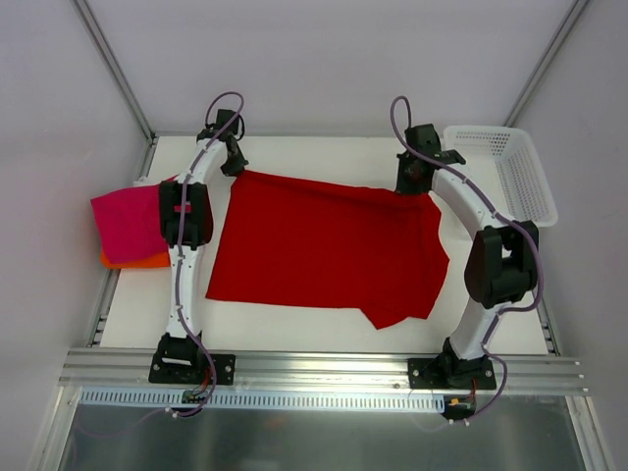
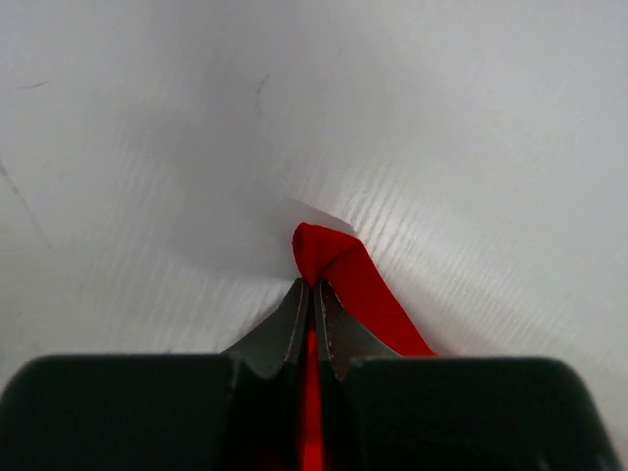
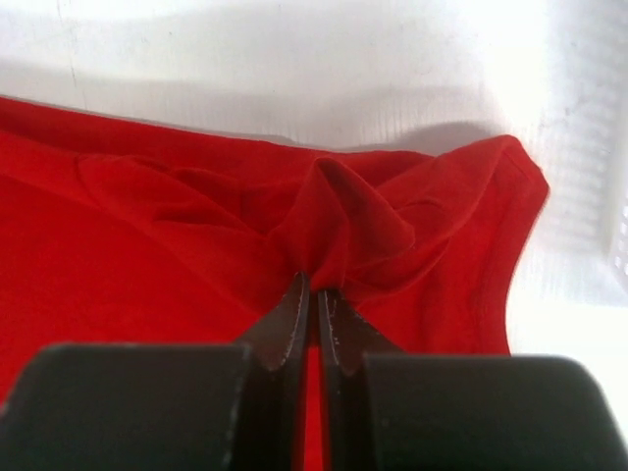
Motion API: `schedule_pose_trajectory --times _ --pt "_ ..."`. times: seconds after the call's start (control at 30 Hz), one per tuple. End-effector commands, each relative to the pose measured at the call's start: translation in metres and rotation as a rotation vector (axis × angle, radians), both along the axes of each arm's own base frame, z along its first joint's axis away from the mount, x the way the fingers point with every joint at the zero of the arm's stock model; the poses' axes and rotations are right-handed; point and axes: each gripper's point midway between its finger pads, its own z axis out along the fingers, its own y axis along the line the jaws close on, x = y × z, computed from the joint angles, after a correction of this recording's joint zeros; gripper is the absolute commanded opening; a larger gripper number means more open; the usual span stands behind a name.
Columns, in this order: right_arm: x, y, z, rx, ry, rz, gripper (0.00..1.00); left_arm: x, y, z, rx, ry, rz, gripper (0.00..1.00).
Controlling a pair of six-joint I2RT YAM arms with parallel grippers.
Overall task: Fold and stack the t-shirts
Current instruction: Fold the tshirt
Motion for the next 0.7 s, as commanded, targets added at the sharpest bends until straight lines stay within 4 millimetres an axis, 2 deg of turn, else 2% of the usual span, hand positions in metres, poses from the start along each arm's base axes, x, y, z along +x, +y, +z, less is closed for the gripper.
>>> schedule_pose_trajectory --times 0.0,0.03,0.13,0.23,0.3,0.5,0.53,0.57,0.63,0.67 --pt "-0.012 -0.007 0.051 -0.013 -0.116 -0.020 0.00 -0.005 0.018 0.064 0.060 -0.098 0.073 0.00" --pt "-0.018 -0.011 0.057 -0.022 -0.124 -0.029 0.01 -0.010 0.019 0.064 0.061 -0.092 0.075 0.00" --pt "-0.034 -0.017 0.060 -0.053 -0.119 -0.041 0.01 -0.015 0.018 0.081 0.057 -0.121 0.071 0.00" --pt "-0.050 -0.024 0.052 -0.081 -0.086 -0.053 0.00 -0.024 0.012 0.083 0.052 -0.113 0.050 0.00" --pt "-0.058 -0.027 0.051 -0.089 -0.078 -0.053 0.00 -0.032 0.008 0.078 0.060 -0.093 0.036 0.00" --pt "-0.083 -0.034 0.026 -0.110 -0.018 -0.091 0.01 -0.058 -0.007 0.063 0.072 -0.068 0.006 0.00" --pt "-0.085 -0.034 0.022 -0.113 -0.010 -0.092 0.01 -0.068 -0.007 0.052 0.077 -0.041 0.001 0.00" --pt "-0.089 -0.036 0.016 -0.120 0.008 -0.095 0.00 -0.070 -0.009 0.056 0.076 -0.054 -0.004 0.00" --pt "-0.092 -0.037 0.009 -0.126 0.024 -0.102 0.00 -0.083 -0.011 0.047 0.085 -0.029 -0.011 0.00" --pt "-0.094 -0.037 0.005 -0.129 0.033 -0.102 0.01 -0.087 -0.011 0.049 0.087 -0.031 -0.016 0.00"
